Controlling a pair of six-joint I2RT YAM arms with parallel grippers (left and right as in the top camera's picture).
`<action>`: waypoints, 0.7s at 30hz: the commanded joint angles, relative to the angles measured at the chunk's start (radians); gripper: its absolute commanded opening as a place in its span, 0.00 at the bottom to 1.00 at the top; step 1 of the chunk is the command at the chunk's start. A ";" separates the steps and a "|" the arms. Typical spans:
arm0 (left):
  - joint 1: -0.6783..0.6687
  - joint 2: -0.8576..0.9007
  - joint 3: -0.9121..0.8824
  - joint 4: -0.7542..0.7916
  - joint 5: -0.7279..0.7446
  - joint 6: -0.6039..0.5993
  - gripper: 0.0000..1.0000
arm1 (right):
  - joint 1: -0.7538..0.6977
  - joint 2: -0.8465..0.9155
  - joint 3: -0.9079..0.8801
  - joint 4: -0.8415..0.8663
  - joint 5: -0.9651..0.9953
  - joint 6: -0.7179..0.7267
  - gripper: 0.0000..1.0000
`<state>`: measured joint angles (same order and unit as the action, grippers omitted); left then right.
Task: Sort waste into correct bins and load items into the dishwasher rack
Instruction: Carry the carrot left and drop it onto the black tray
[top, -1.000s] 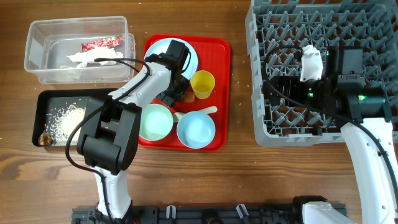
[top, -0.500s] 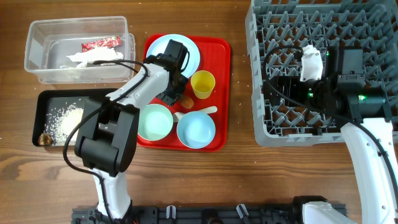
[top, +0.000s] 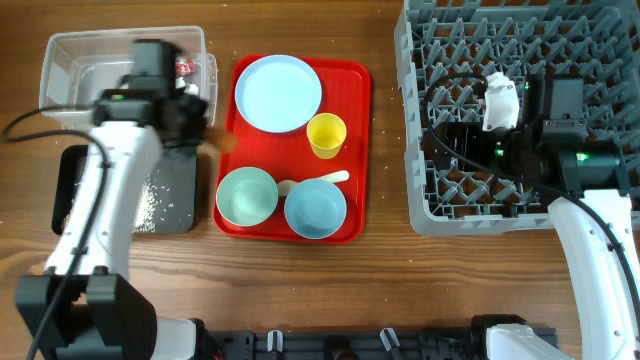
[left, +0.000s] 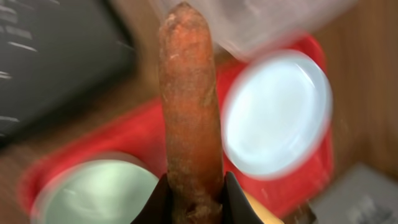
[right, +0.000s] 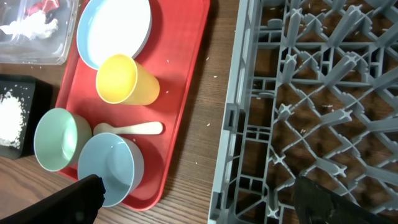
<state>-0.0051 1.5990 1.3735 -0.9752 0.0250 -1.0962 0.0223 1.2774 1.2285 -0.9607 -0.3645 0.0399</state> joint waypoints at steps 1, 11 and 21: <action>0.187 -0.001 -0.011 -0.068 -0.022 0.020 0.04 | -0.004 0.010 0.000 0.003 0.010 -0.013 1.00; 0.398 0.000 -0.215 0.157 -0.022 0.019 0.04 | -0.004 0.010 0.000 0.003 0.010 -0.011 1.00; 0.398 0.047 -0.261 0.237 -0.072 0.019 0.04 | -0.004 0.010 0.000 0.002 0.010 -0.010 1.00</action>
<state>0.3920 1.6127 1.1168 -0.7403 -0.0040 -1.0855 0.0223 1.2774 1.2285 -0.9611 -0.3645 0.0399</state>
